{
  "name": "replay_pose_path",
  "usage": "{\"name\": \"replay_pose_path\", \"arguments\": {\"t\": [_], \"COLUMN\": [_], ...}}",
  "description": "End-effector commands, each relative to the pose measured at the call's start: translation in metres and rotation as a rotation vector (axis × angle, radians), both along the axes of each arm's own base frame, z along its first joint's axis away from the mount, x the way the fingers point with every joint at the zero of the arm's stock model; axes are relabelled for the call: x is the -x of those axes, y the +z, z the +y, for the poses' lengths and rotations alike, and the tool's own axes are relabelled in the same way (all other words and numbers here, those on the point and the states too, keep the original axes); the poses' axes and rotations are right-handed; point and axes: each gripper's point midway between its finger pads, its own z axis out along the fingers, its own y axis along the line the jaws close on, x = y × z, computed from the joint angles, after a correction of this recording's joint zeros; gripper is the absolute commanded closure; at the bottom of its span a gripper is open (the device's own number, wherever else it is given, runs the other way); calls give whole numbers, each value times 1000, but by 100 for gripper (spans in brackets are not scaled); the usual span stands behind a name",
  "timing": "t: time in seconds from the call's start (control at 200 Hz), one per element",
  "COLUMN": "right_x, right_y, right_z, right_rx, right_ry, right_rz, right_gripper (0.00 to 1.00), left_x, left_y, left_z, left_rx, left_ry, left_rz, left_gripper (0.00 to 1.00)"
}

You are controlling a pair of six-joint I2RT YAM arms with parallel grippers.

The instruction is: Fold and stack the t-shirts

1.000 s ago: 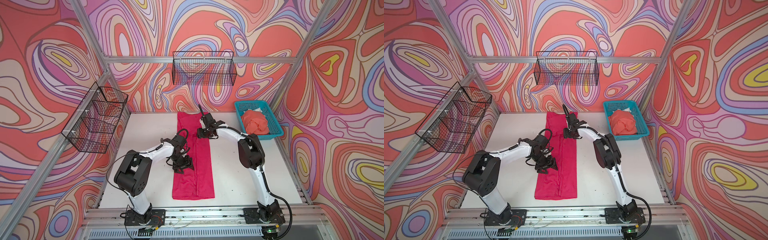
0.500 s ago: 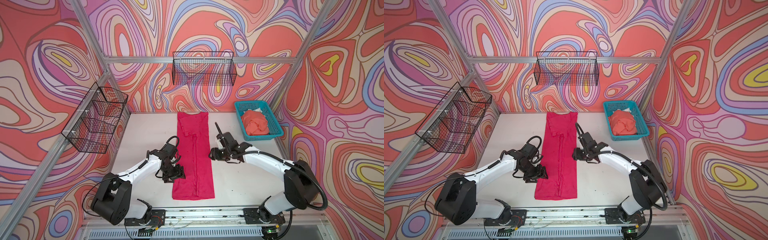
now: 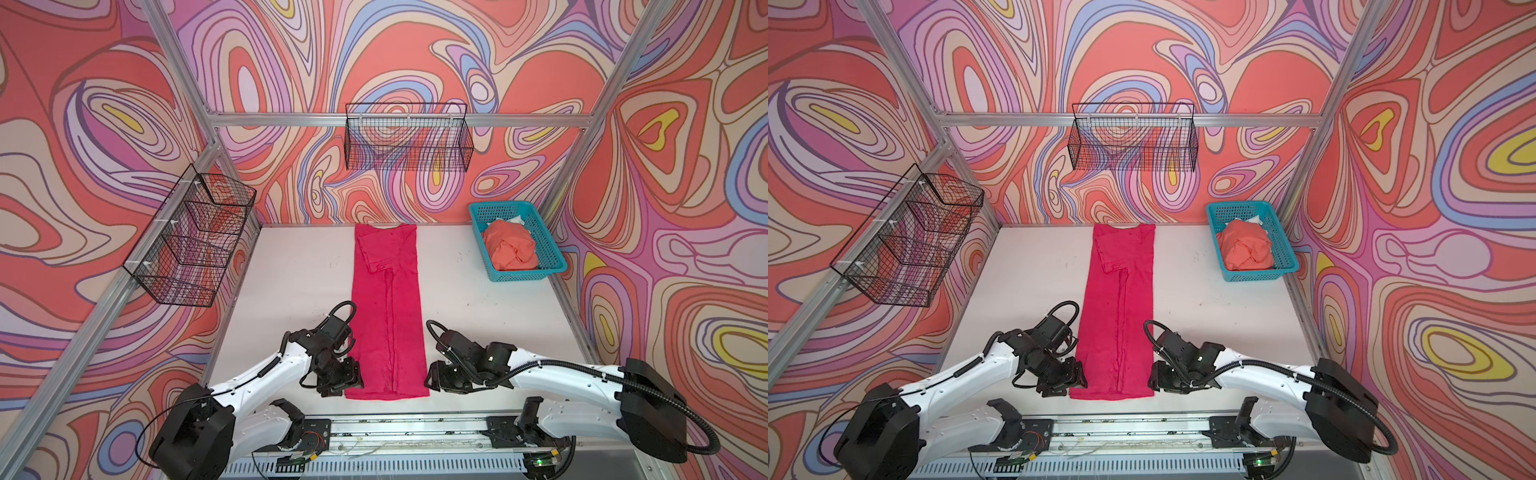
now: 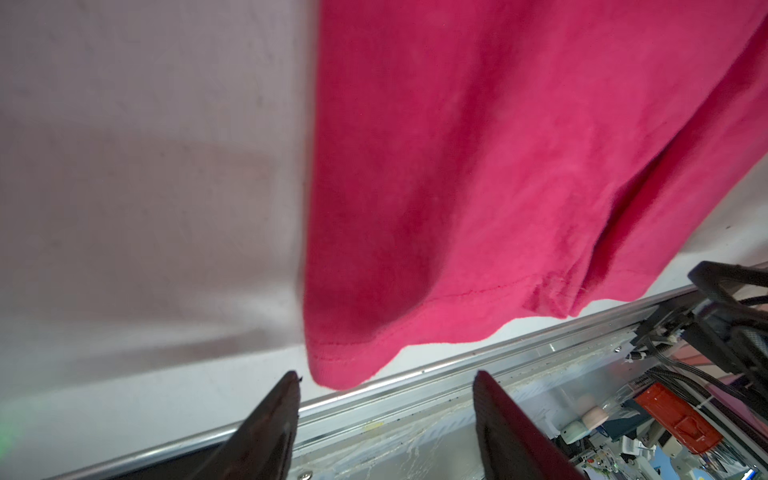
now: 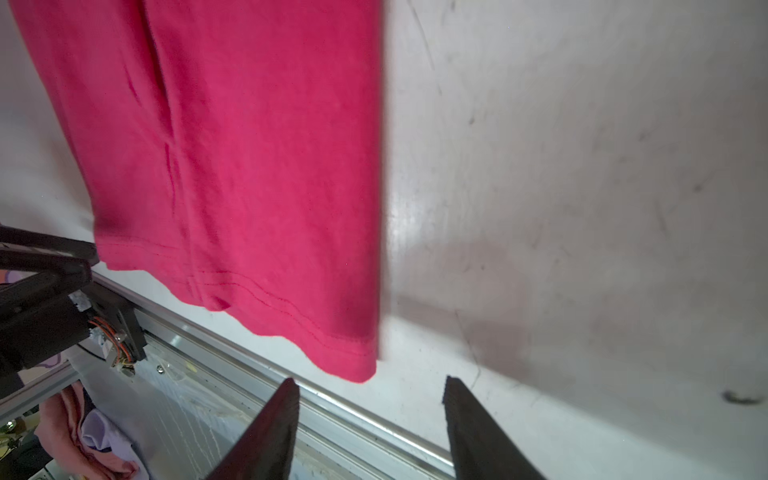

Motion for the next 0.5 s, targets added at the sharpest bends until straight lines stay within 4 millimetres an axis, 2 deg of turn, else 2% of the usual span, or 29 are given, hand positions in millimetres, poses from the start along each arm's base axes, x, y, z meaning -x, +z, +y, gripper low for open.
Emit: {"name": "replay_pose_path", "arguments": {"t": [0.0,0.085,0.095,0.125,0.496], "right_x": [1,3,4,5,5], "right_y": [-4,-9,-10,-12,-21], "right_z": [8,10,11,11,12], "right_rx": [-23,-21,-21,-21,-2], "right_ry": [-36,-31,-29,-26,-18], "right_rz": [25,35,38,42,52], "right_gripper": [42,43,44,44,54], "left_x": [2,0,8,10,12], "left_y": [-5,-6,-13,-17,-28], "left_z": [6,3,8,9,12], "left_rx": [-40,-34,-48,-56,-77], "left_ry": [39,45,44,46,47], "left_rz": [1,-2,21,31,22], "left_gripper": [34,36,36,37,44]}}
